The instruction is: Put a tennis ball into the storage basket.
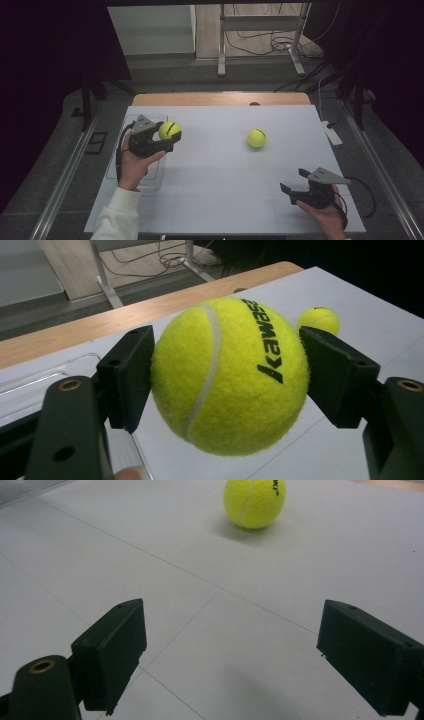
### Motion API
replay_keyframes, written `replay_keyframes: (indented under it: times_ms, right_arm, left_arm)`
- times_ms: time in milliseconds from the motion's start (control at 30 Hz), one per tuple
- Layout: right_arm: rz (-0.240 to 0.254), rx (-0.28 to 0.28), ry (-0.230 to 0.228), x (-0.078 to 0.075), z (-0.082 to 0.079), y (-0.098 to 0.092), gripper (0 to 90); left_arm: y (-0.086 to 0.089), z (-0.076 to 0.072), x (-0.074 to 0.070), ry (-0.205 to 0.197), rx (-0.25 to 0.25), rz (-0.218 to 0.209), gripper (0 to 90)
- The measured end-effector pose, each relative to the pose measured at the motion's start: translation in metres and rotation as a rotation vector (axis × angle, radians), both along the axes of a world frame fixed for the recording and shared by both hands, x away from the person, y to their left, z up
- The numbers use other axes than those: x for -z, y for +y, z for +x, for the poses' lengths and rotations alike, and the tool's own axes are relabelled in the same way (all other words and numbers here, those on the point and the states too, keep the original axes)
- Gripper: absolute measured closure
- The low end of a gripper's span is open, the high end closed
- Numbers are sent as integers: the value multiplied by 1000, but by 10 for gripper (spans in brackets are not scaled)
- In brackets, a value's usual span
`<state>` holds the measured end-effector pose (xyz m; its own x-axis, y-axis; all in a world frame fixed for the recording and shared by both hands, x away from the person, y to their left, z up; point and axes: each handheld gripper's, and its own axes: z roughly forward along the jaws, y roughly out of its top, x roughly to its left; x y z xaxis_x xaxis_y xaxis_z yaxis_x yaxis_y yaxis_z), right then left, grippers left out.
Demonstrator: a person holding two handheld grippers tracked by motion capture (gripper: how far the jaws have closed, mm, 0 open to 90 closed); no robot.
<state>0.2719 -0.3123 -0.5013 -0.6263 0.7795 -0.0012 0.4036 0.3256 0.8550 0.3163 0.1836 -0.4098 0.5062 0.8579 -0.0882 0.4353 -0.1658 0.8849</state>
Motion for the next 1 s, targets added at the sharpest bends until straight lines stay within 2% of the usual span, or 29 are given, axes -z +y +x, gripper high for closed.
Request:
replay_keyframes:
  times_ms: [133,367,600,833,1000]
  right_arm:
    - [4,-5,0,0,0,0,125]
    - [20,-10,3,0,1,-1,125]
    - [21,-12,5,0,1,-1,125]
    - [22,-12,3,0,0,-1,124]
    - [22,-10,5,0,0,-1,125]
  left_arm:
    - [4,3,1,4,-20,8,271]
    - [12,11,9,35,-61,7,272]
    - [20,15,7,33,-92,5,271]
    - [30,22,6,48,-128,-10,272]
    - [35,28,7,60,-146,-6,271]
